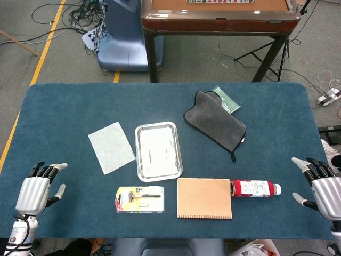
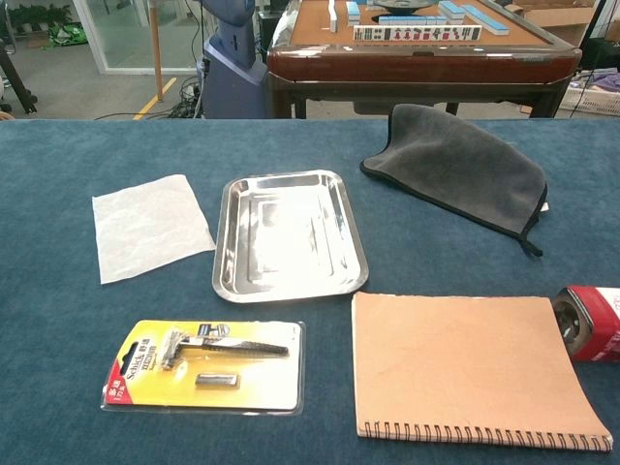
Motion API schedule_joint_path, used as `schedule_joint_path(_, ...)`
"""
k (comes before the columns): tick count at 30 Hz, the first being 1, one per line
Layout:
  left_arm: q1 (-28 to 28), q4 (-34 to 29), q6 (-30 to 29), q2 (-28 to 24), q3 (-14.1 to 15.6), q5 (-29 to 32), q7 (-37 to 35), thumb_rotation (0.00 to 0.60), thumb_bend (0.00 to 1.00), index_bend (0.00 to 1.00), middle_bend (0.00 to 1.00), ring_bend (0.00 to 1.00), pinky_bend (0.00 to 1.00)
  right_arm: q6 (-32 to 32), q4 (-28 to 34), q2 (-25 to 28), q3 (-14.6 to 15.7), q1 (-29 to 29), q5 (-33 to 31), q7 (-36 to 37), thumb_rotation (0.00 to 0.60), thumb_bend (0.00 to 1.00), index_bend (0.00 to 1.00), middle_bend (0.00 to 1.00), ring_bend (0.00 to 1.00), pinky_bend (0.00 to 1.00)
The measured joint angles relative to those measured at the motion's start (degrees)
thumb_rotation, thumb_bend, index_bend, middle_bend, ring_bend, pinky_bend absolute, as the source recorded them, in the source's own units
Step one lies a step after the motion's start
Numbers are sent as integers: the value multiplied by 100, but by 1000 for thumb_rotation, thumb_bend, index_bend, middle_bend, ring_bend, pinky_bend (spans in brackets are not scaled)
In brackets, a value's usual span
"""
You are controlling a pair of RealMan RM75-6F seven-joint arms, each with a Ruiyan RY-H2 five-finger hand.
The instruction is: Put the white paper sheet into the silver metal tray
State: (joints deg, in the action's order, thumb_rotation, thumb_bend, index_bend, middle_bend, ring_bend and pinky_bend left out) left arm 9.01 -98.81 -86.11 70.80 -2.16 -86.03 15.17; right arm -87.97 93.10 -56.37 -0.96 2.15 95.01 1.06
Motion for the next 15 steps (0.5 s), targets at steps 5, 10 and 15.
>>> schedule_joint_path(5, 82, 1, 151, 40, -10, -32, -9, 600, 336, 297, 318, 306, 131, -11, -15, 25, -33, 37, -6, 10, 600, 91, 165, 242, 136, 202)
schedule_joint_path(10, 303, 126, 447, 135, -62, -90, -43, 600, 336, 329, 318, 306, 131, -107, 47, 101, -113, 32, -87, -82, 600, 90, 165, 242, 136, 202)
schedule_joint_path(15, 590, 328, 899, 289, -125, -58, -24, 600, 337, 358, 318, 306, 131, -155, 110, 153, -142, 3, -179, -133, 600, 91, 165, 242, 136, 202)
